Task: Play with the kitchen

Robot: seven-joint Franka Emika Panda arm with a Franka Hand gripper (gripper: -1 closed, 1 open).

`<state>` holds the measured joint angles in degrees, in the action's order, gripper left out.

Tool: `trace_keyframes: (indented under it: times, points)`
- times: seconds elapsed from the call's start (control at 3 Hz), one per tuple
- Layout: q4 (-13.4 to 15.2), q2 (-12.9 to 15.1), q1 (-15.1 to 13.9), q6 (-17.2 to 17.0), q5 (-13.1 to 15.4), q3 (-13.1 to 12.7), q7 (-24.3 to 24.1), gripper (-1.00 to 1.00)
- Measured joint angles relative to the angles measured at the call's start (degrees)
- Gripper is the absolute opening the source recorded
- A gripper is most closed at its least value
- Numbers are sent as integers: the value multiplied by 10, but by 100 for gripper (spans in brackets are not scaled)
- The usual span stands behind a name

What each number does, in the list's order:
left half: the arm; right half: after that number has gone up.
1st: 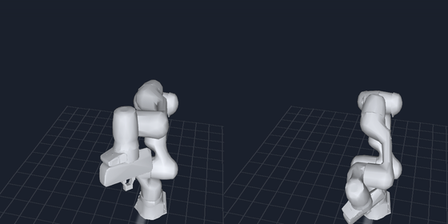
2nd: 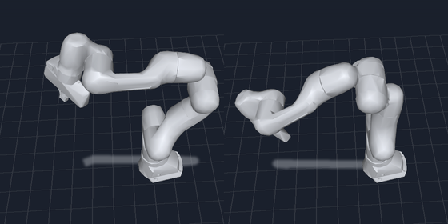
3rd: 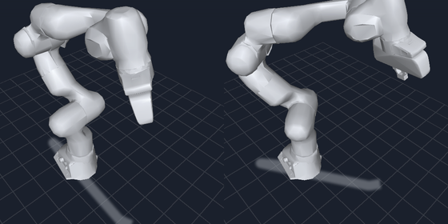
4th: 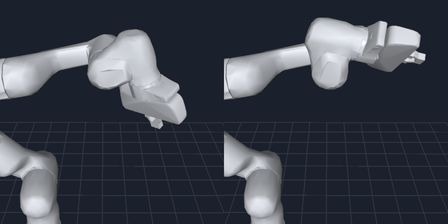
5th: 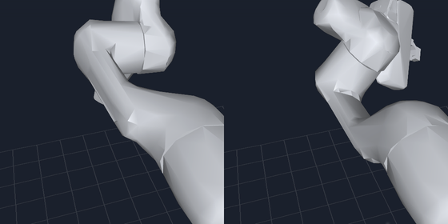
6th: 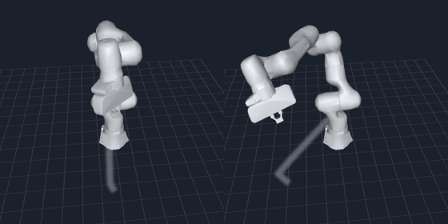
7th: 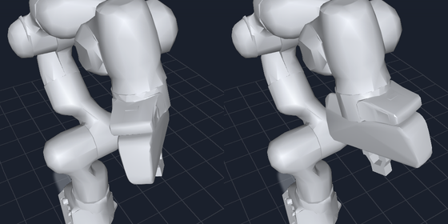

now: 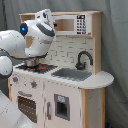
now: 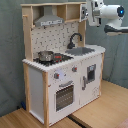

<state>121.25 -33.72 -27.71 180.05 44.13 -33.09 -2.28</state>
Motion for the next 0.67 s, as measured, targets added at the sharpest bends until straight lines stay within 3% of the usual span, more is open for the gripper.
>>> trace_keyframes:
  times: [0.67]
  points:
    - [-70,62,-51,-5,0,-66,0,-100]
